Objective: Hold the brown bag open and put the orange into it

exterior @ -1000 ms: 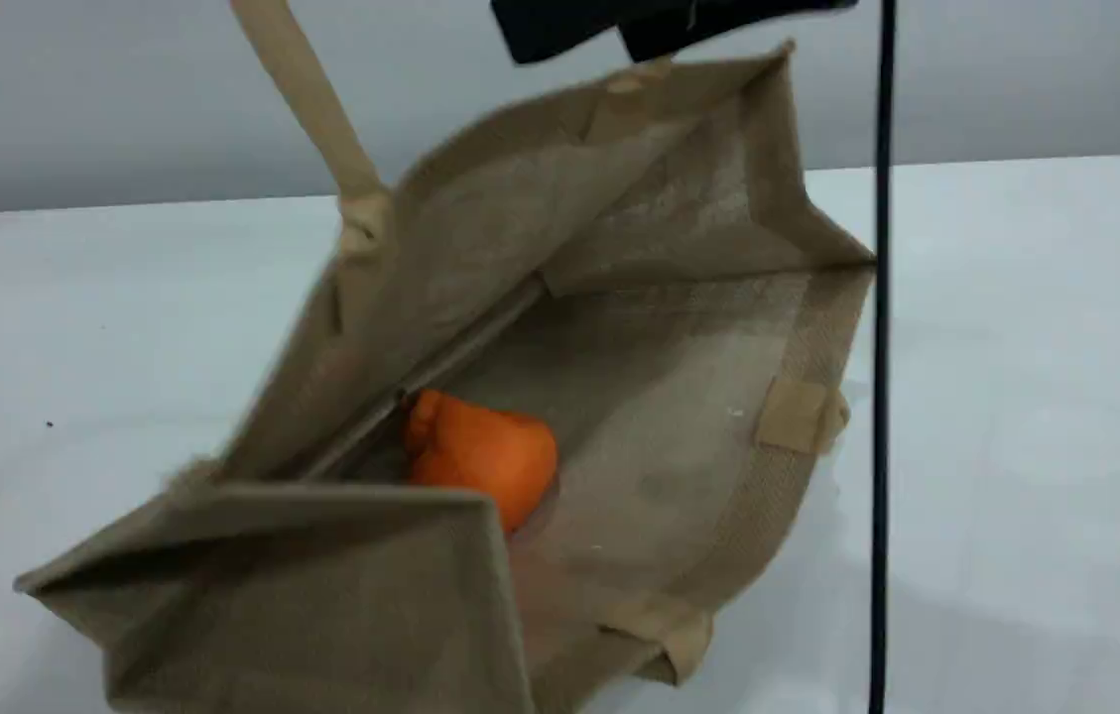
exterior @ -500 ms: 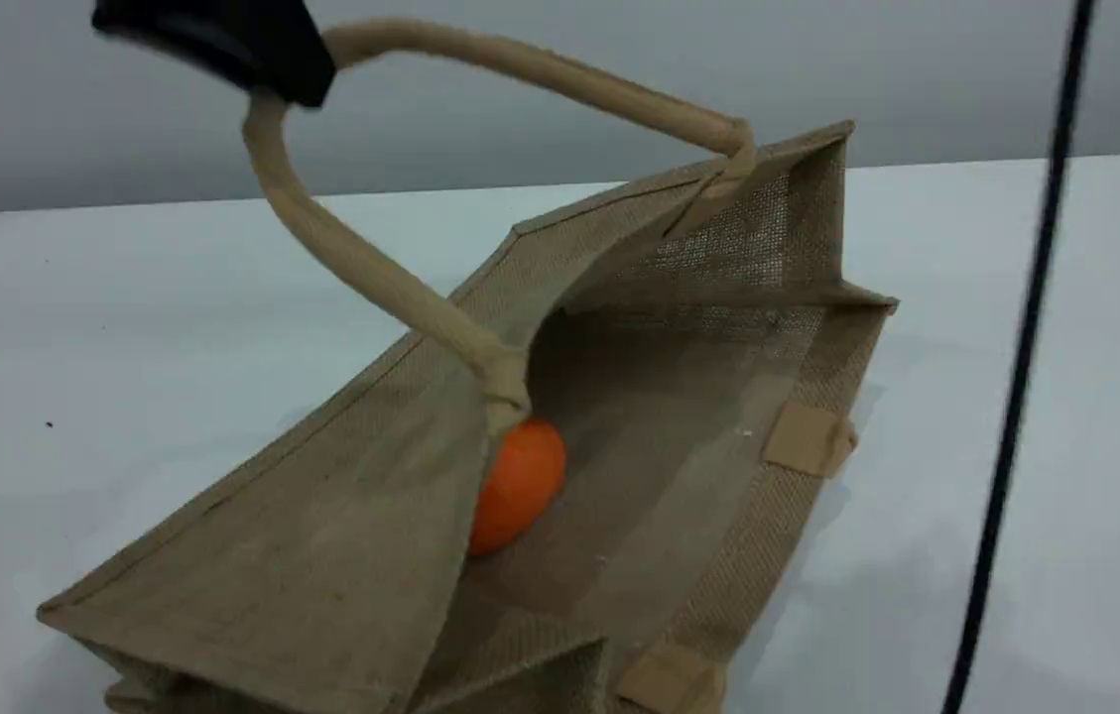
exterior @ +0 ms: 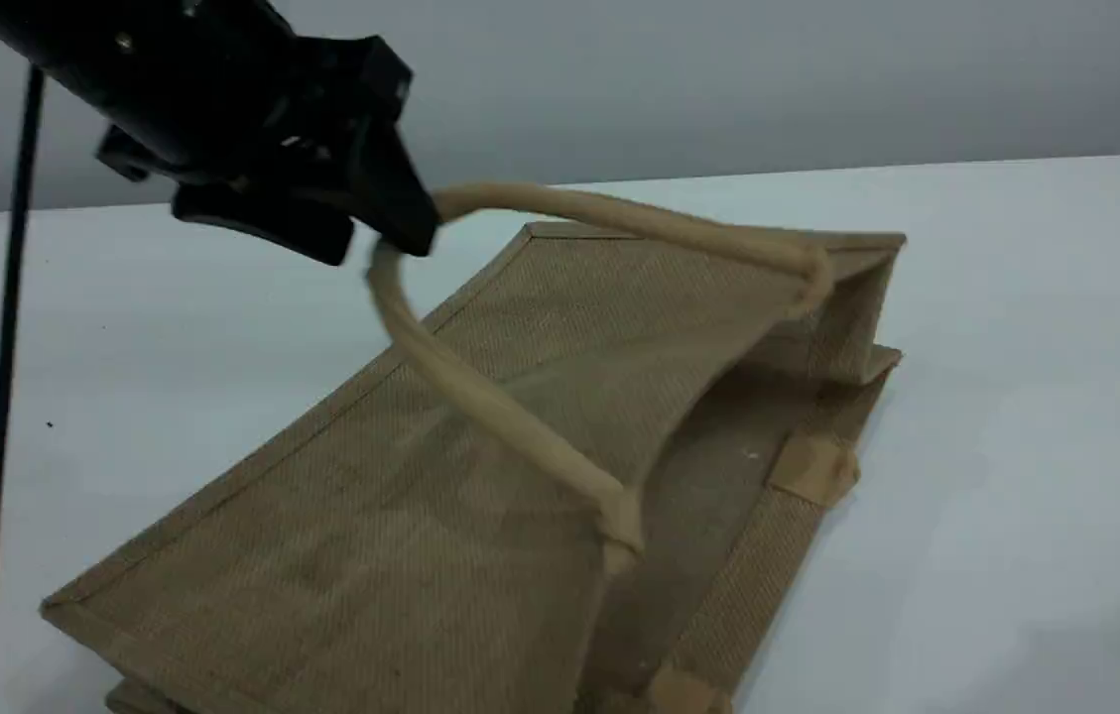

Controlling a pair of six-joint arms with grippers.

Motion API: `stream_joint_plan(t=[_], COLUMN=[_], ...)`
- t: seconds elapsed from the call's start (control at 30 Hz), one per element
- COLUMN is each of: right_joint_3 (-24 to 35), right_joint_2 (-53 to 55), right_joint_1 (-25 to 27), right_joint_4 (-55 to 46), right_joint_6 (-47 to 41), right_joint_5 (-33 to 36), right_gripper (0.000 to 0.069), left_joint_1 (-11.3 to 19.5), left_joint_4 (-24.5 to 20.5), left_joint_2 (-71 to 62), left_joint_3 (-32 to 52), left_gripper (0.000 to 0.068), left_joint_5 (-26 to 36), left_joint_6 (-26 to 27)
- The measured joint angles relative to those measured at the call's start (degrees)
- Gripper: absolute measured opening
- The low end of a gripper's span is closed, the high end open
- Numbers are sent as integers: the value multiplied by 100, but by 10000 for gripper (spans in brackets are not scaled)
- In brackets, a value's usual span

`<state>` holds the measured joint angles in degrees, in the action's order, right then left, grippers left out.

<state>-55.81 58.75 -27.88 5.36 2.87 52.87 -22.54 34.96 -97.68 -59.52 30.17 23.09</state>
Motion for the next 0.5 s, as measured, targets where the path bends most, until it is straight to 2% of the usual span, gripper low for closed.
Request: stream_joint_plan(t=[0.3, 0.4, 0.5], right_joint_3=[0, 0, 0], right_joint_2=[-207, -430, -723], right_joint_1=[0, 0, 0], right_joint_4=[-315, -471, -536], right_joint_6=[-228, -287, -396], right_joint_5=[569, 883, 1138], right_gripper=[489, 489, 489], left_joint_1=[0, 0, 0], left_joint_4=[2737, 3202, 3286], left_joint_2=[-51, 23, 176], left_joint_3=[0, 0, 0], left_gripper=[481, 481, 481], left_joint_5=[390, 488, 505], left_joint_6=[2566, 3178, 3346])
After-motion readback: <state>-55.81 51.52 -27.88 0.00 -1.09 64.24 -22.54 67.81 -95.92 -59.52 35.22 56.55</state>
